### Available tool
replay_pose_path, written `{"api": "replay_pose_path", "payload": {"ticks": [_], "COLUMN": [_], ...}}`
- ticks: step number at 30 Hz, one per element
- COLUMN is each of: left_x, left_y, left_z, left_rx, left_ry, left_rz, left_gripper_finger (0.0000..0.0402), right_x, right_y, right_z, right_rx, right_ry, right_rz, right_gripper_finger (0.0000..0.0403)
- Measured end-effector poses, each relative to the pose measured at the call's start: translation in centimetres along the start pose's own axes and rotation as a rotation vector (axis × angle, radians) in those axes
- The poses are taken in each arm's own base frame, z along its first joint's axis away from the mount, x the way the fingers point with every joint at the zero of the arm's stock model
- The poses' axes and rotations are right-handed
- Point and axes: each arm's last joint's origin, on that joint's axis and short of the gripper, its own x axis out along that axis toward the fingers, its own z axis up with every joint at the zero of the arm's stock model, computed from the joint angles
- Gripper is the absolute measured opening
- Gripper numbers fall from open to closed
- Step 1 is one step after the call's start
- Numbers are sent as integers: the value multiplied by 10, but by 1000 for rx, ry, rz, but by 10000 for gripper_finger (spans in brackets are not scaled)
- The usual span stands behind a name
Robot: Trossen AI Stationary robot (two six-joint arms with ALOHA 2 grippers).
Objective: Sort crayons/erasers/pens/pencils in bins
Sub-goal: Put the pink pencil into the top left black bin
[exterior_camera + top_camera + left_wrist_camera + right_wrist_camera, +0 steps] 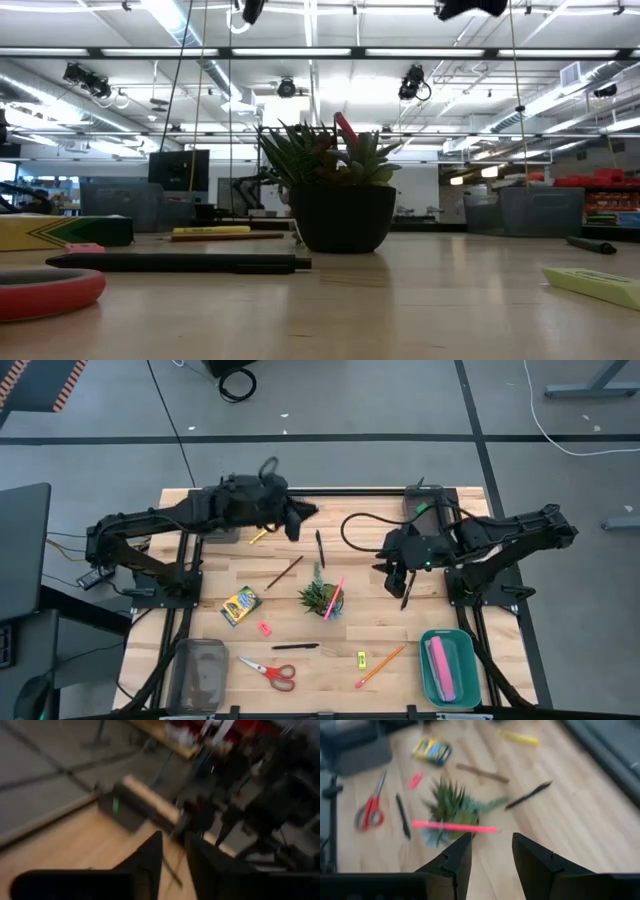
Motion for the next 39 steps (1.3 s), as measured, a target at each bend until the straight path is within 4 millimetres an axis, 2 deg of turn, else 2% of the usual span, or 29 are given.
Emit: {"api": "replay_pose_path", "payload": {"ticks": [2, 5, 7, 11, 16, 20, 27, 31, 39], "left_x": [6, 7, 5, -17, -45, -65, -75, -76, -77], "left_y": [2, 3, 2, -1, 1, 1, 0, -2, -5], "left_z": [-11, -19, -17, -5, 4, 11, 6, 1, -3], "left_rx": [-4, 8, 23, 17, 13, -3, -40, -48, -35], "left_ry": [79, 141, 129, 58, 2, -31, 5, 41, 43], "left_rz": [36, 64, 55, 41, 74, 56, 59, 58, 84], "left_gripper_finger": [145, 195, 221, 247, 242, 230, 215, 210, 207], "right_x": [6, 19, 31, 60, 104, 137, 187, 199, 200], "right_y": [-2, -6, -11, -16, -18, -16, -26, -35, -33], "right_z": [-4, -11, -14, -25, -41, -46, -43, -44, -45], "right_rx": [-70, -272, -427, -683, -863, -978, -1034, -1010, -1064], "right_ry": [42, 77, 85, 70, 16, 23, 105, 145, 138], "right_rz": [29, 37, 32, 77, 88, 130, 95, 121, 181], "right_gripper_finger": [147, 147, 147, 147, 160, 177, 193, 194, 194]}}
